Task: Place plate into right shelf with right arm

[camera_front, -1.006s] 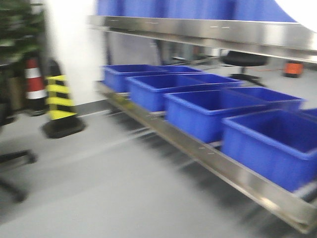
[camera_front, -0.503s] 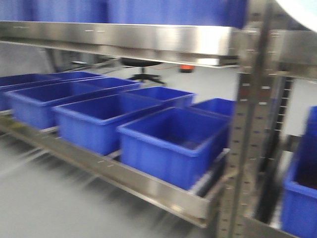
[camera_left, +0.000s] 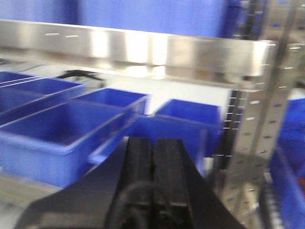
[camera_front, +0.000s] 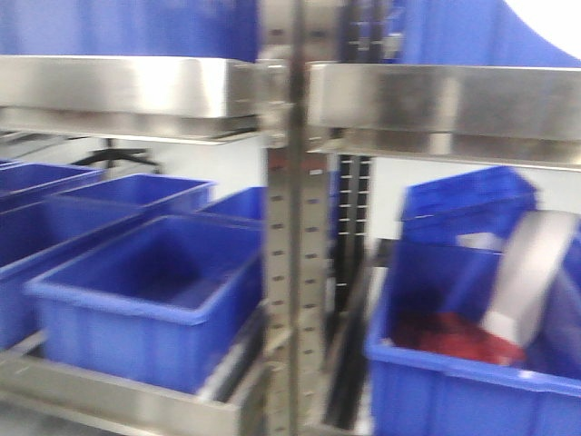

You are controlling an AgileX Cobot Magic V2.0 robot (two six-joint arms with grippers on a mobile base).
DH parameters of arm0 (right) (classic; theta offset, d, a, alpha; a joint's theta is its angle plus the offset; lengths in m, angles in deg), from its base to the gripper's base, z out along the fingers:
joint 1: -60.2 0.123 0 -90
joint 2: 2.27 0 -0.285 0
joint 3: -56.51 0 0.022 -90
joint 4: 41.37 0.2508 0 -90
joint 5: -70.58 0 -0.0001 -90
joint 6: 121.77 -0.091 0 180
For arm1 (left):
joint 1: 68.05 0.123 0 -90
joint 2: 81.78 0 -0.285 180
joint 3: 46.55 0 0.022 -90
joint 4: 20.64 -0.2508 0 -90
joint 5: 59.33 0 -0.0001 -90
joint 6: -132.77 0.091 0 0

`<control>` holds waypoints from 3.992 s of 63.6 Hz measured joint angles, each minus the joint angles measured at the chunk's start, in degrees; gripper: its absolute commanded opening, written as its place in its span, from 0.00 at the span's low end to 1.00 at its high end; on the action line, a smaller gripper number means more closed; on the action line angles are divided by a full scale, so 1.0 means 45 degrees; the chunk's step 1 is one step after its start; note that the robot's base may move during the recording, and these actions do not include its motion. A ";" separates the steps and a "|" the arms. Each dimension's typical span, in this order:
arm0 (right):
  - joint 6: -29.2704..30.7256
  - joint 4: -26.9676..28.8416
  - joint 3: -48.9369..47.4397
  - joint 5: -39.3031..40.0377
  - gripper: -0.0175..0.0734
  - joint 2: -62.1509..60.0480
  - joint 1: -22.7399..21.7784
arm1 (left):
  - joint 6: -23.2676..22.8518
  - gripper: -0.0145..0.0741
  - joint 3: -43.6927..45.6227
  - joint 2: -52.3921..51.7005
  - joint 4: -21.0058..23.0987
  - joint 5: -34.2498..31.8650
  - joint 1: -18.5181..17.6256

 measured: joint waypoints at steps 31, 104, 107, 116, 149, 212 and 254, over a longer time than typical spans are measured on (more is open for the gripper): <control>0.0000 0.0000 0.0000 0.0000 0.26 0.0000 0.0000 | 0.0000 0.02 0.0000 0.0000 0.0000 0.0000 0.0000; 0.0000 0.0000 0.0000 0.0000 0.26 0.0000 0.0000 | 0.0000 0.02 0.0000 0.0000 0.0000 0.0000 0.0000; 0.0000 0.0000 0.0000 0.0000 0.26 0.0000 0.0000 | 0.0000 0.02 0.0000 0.0000 0.0000 0.0000 0.0000; 0.0000 0.0000 0.0000 0.0000 0.26 0.0000 0.0000 | 0.0000 0.02 0.0000 0.0000 0.0000 0.0000 0.0000; 0.0000 0.0000 0.0000 0.0000 0.26 0.0000 0.0000 | 0.0000 0.02 0.0000 0.0000 0.0000 0.0000 0.0000; 0.0000 0.1499 -0.2289 -0.0866 0.26 0.0178 0.0000 | 0.0000 0.02 0.0000 0.0000 0.0000 0.0000 0.0000; 0.0000 0.1775 -0.7917 -0.0238 0.26 0.6857 0.0061 | 0.0000 0.02 0.0000 0.0000 0.0000 0.0000 0.0000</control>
